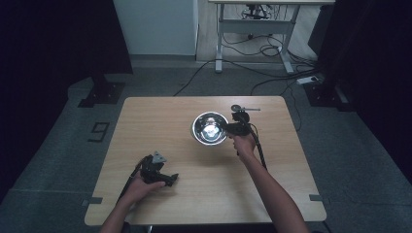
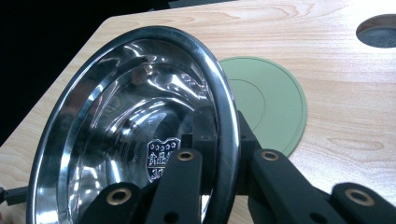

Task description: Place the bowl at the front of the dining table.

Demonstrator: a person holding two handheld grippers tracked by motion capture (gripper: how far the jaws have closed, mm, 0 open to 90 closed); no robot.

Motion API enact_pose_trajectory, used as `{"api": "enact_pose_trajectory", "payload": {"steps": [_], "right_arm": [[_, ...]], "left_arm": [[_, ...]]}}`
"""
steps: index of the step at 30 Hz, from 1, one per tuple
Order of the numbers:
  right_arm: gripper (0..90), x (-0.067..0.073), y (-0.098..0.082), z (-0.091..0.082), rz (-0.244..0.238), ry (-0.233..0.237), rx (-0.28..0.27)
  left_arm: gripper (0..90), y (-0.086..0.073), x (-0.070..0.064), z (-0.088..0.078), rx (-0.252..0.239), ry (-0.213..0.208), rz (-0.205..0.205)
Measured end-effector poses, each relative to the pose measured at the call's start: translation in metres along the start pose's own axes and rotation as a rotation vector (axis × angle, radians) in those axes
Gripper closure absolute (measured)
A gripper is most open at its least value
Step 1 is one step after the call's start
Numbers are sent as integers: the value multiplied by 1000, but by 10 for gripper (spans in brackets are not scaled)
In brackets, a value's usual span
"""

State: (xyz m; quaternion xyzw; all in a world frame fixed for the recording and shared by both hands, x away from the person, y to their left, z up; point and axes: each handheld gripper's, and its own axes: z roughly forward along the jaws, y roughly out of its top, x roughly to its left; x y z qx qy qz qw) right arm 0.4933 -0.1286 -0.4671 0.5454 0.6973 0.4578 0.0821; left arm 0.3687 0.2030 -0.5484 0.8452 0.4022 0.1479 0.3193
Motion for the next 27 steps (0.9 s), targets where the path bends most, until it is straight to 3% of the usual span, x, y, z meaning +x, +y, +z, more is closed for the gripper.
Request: {"api": "enact_pose_trajectory", "payload": {"steps": [27], "right_arm": [[853,-6,10,25,7,-30,8]], "left_arm": [[0,0,0,0,-1,0,-1]]}}
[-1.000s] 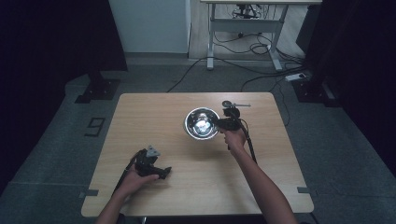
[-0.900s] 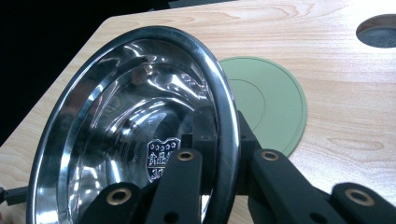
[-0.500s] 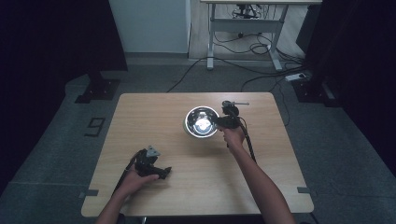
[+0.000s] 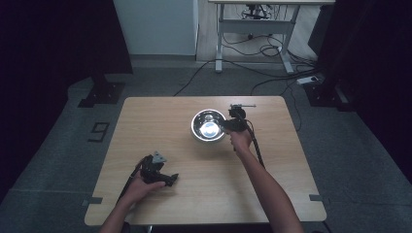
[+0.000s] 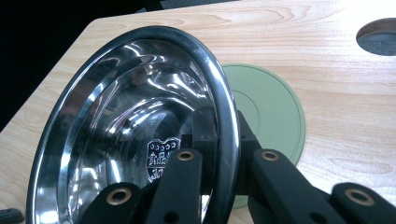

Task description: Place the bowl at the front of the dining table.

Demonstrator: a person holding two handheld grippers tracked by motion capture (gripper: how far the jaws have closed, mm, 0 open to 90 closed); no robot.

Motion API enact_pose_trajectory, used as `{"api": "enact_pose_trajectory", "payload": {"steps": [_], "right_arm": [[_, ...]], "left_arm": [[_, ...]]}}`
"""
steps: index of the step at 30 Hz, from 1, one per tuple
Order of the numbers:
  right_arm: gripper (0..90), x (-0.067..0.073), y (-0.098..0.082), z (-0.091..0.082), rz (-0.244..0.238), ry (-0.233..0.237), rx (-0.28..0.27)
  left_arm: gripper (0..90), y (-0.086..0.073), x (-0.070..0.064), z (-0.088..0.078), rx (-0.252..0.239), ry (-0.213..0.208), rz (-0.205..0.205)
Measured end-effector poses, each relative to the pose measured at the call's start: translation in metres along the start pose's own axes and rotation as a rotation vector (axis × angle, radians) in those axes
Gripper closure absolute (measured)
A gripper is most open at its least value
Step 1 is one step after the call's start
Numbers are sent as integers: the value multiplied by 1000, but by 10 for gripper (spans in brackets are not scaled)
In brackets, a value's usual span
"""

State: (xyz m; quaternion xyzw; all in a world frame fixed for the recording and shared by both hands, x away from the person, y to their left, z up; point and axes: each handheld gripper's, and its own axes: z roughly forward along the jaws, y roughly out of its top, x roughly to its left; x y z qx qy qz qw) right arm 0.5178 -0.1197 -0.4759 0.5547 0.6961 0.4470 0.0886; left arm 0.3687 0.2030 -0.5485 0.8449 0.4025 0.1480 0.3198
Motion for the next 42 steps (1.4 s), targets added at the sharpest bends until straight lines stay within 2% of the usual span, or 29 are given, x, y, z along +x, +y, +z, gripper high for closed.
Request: {"api": "enact_pose_trajectory", "payload": {"steps": [12,22,42], "right_arm": [[853,-1,1,13,10,-11,10],[853,-7,0,23,29,-28,13],[853,-8,6,38,22,-51,25]], "left_arm": [[0,0,0,0,0,0,0],[0,0,0,0,1,0,2],[0,0,0,0,0,0,1]]}}
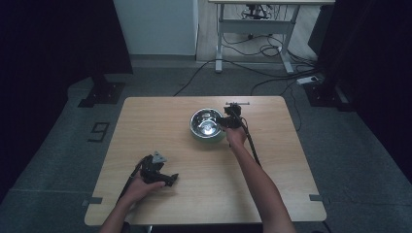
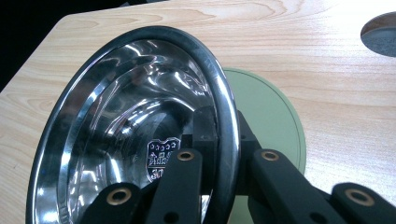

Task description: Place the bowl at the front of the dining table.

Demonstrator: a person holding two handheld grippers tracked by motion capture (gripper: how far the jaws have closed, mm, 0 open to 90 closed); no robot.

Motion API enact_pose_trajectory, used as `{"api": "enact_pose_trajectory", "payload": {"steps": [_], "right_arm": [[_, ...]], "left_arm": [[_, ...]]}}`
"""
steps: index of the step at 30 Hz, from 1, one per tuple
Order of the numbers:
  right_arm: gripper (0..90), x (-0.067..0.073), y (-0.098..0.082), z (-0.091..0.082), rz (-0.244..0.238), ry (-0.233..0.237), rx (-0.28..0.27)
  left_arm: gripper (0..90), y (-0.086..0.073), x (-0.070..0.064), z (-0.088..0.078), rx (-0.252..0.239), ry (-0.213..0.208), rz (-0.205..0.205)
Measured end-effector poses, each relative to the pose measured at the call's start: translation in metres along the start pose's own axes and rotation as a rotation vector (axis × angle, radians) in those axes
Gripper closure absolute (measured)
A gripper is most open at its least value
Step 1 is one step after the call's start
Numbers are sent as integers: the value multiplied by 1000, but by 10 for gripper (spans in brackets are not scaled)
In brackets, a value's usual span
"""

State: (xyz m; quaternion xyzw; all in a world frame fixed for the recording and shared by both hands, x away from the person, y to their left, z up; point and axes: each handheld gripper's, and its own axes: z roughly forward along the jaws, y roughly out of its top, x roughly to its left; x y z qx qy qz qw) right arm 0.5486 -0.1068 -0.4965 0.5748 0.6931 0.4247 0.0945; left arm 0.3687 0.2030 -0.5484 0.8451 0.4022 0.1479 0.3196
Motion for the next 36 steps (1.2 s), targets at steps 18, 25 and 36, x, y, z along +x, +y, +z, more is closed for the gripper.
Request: {"api": "enact_pose_trajectory", "payload": {"steps": [18,25,36], "right_arm": [[853,-1,1,20,8,-14,12],[853,-4,3,25,22,-24,0],[853,-13,2,30,53,-41,6]], "left_arm": [[0,0,0,0,1,0,1],[0,0,0,0,1,0,1],[0,0,0,0,1,0,1]]}}
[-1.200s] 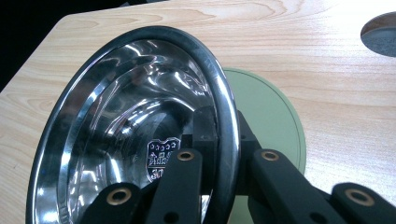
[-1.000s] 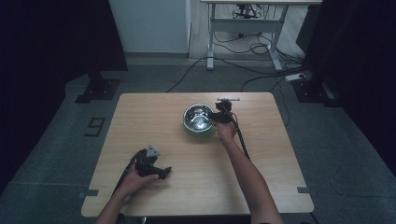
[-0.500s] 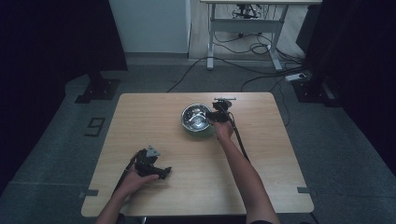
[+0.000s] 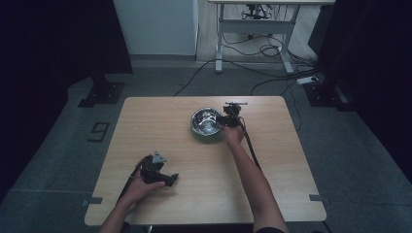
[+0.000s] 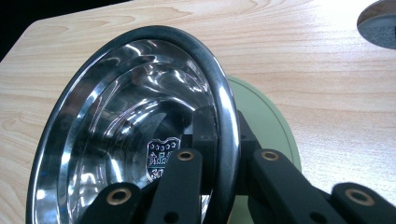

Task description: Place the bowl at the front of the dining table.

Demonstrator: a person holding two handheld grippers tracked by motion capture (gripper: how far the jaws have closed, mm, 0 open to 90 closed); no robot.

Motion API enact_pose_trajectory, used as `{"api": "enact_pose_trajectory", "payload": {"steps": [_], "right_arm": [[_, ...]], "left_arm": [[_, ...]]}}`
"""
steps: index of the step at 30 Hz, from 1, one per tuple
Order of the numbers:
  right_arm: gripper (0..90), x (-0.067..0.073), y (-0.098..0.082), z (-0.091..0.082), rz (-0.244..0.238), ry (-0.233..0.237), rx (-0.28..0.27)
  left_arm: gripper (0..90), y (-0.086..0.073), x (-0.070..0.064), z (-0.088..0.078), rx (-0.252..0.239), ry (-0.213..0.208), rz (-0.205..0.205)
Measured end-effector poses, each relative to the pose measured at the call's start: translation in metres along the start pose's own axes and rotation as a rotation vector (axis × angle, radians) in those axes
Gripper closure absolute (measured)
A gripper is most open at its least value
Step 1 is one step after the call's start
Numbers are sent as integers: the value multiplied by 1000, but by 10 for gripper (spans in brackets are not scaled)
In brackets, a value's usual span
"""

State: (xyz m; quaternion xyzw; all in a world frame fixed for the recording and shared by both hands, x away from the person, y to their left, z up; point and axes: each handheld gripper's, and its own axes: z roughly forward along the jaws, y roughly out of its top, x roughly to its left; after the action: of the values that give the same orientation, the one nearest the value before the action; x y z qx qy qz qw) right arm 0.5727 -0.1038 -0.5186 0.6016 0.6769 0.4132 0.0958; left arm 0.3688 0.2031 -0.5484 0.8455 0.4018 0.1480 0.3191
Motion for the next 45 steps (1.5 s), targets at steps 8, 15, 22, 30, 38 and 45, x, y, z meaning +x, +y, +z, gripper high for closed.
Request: {"api": "enact_pose_trajectory", "payload": {"steps": [8,15,22,30,38,45], "right_arm": [[856,-4,-3,6,7,-11,12],[859,-9,-7,10,29,-20,28],[847,-11,-9,9,28,-20,31],[713,-12,-10,9,10,-7,30],[429,-9,-11,-2,-49,-23,-39],[366,-6,-15,-13,-74,-18,-63]], "left_arm": [[0,0,0,0,0,0,0],[0,0,0,0,0,0,0],[0,0,0,0,-1,1,-1],[0,0,0,0,0,0,-1],[0,0,0,0,0,0,-1],[0,0,0,0,0,0,-1]]}}
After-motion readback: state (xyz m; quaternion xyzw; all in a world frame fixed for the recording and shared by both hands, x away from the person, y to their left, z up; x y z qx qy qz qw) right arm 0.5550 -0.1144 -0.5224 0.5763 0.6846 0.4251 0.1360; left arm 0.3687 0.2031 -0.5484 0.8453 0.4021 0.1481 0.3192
